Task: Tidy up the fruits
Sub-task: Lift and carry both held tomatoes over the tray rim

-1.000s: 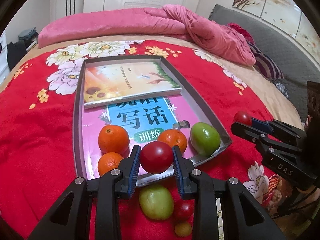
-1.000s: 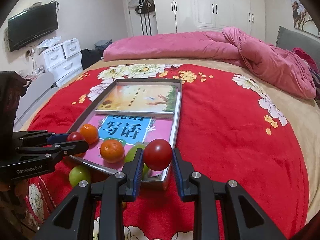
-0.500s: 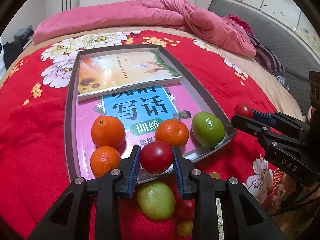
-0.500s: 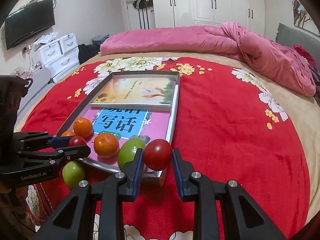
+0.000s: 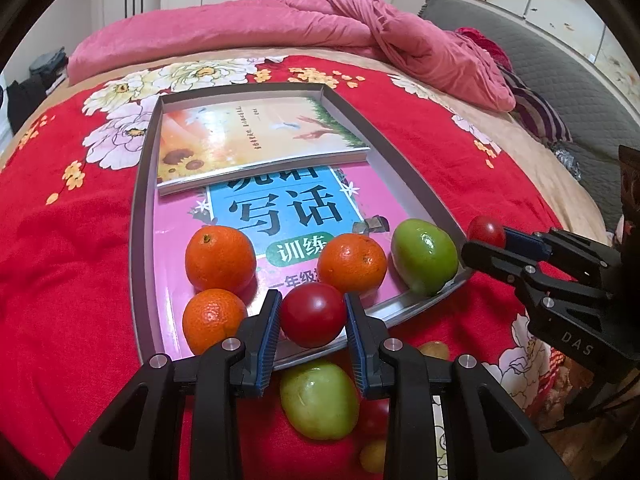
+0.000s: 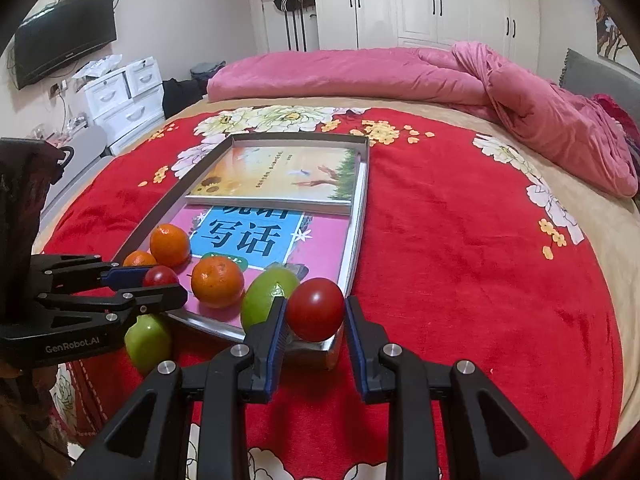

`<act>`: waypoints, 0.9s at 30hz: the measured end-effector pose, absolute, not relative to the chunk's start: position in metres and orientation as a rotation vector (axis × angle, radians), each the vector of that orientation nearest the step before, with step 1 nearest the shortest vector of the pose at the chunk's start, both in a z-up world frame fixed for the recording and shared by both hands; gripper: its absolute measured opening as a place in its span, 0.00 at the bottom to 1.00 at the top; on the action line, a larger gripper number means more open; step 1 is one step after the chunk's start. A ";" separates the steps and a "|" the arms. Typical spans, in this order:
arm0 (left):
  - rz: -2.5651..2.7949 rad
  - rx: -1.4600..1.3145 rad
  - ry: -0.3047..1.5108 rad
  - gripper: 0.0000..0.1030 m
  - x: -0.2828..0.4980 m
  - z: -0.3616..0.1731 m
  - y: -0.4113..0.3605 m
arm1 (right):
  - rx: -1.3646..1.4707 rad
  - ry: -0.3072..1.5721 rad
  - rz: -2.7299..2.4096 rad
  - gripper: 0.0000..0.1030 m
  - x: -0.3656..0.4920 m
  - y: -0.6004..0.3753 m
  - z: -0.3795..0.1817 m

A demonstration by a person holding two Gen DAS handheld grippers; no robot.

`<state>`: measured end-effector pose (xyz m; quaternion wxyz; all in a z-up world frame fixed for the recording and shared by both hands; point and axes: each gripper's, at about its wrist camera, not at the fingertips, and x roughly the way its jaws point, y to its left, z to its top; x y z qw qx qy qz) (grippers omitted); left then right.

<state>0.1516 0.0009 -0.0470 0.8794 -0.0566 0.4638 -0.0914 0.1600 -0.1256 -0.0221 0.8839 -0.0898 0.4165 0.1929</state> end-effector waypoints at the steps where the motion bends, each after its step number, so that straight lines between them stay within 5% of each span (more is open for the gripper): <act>1: -0.190 -0.118 0.967 0.31 0.152 -0.047 0.001 | -0.188 0.872 0.403 0.28 0.160 -0.125 -0.023; 27: -0.199 -0.127 0.969 0.31 0.153 -0.049 0.001 | -0.156 0.889 0.418 0.31 0.160 -0.127 -0.024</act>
